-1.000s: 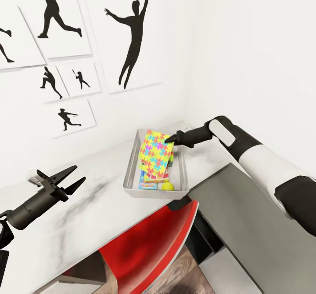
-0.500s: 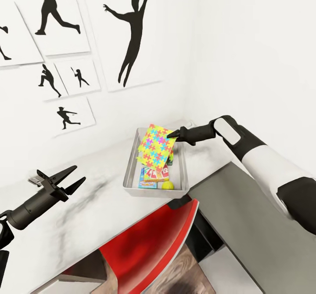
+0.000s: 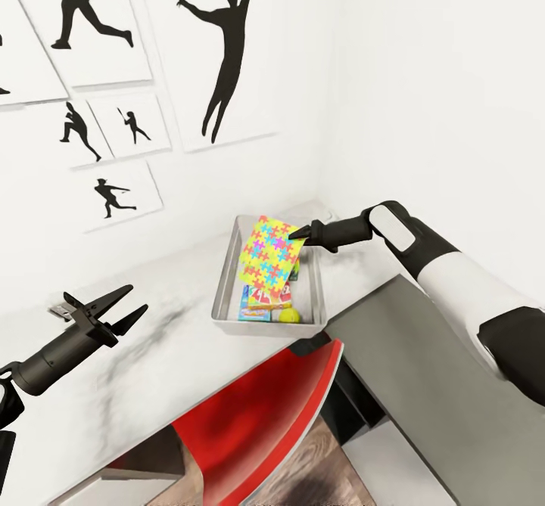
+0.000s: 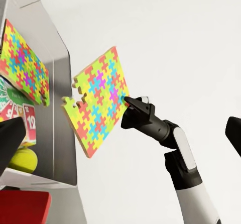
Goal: Put all the toys in the child's room - the three board games (two on the bed and one on the table), the two jigsaw puzzles on the table, and the tennis ball on the table - inside the toy box on the table in the child's room.
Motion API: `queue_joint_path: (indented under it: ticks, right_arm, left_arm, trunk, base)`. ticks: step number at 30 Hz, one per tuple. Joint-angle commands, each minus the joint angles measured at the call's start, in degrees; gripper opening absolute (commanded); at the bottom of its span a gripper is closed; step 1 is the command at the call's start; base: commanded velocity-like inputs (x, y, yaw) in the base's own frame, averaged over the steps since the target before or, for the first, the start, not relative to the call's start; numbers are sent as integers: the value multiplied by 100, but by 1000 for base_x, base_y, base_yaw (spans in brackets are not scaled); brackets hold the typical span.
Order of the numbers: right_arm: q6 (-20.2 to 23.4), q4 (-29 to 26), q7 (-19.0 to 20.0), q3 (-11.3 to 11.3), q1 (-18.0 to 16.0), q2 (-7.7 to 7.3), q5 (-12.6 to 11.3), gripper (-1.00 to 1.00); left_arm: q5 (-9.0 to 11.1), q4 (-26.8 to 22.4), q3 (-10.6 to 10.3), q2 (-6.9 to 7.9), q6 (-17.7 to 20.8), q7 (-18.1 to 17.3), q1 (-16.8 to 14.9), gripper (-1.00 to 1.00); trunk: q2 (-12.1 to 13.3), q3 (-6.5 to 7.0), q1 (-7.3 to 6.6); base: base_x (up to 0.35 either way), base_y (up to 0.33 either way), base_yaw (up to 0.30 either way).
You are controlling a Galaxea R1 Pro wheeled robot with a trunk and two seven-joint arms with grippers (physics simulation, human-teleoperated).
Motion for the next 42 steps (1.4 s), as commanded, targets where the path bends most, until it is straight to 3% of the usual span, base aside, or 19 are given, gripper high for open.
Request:
queue_joint_path:
  ticks: [1,29,42]
  right_arm:
    - [0,0,55,27,-8,-5,35,-100]
    - [0,261,55,29,-25,60,20,-100]
    - [0,709,47,44,-89,98,8,-100]
  left_arm:
    - [-34,0,7,-1,24,-37,-5,100]
    - [-28,0,7,-4,24,-48,-5,100]
    - [-29,-3,7,-4,24,-49,-5,100]
  trunk:
    - [-11,-19,3]
    - [-11,-279,3]
    - [-11,-400,3]
  base:
    - [0,0,0]
    - [0,0,0]
    - [0,0,0]
